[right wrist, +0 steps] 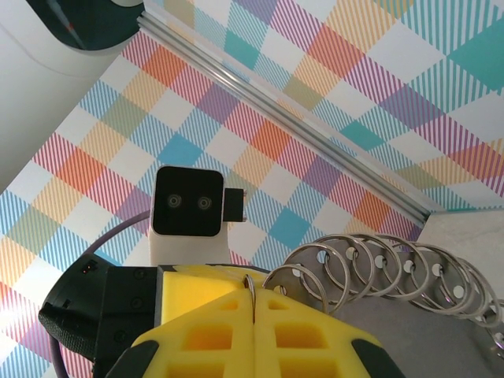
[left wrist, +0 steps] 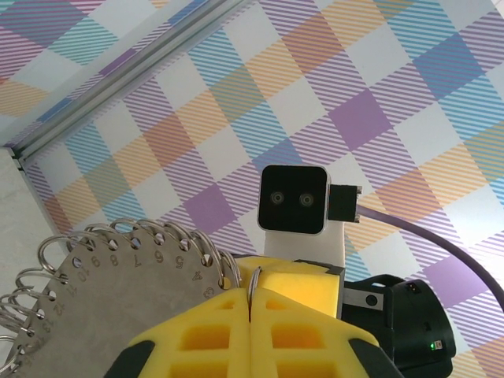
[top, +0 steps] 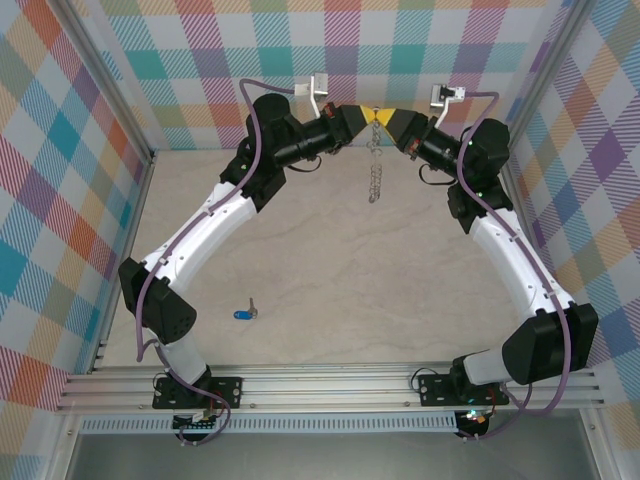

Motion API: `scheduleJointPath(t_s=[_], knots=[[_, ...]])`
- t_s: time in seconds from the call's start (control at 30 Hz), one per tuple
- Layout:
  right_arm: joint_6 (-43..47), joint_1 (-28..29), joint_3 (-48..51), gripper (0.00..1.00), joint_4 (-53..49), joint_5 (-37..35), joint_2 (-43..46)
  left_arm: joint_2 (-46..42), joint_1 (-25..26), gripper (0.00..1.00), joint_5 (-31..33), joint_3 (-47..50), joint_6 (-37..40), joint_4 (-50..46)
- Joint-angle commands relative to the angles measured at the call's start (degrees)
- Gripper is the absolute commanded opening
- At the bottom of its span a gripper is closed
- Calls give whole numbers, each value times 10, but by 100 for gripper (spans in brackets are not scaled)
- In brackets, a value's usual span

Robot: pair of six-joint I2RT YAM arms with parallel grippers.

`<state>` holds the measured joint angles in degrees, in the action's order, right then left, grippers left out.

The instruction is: Put the keys on the keyring

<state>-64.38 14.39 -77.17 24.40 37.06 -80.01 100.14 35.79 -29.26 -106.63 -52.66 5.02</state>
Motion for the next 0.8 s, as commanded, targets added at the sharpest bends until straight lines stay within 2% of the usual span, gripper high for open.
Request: scheduleJointPath(t_s=[0.0,0.13,0.17,0.2,0.4,0.53,0.77], knots=[[-4,8,7,0,21,4,4,1,7,2,-18,3,5,22],[2,8,10,0,8,5,8,3,7,0,-21,4,9,21],[3,8,11,6,4,5,11,3,7,0,-21,4,12,22],[8,8,12,17,-2,5,13,3,7,0,-23,5,14,24],[49,-15,18,33,-59,9,47,1,3,0,-38,1,47,9],[52,-40,25,36,-76,25,61,-3,-3,0,-55,-1,66,-3],[67,-45,18,40,-111,55,62,-8,-14,0,-91,-4,108,-37]])
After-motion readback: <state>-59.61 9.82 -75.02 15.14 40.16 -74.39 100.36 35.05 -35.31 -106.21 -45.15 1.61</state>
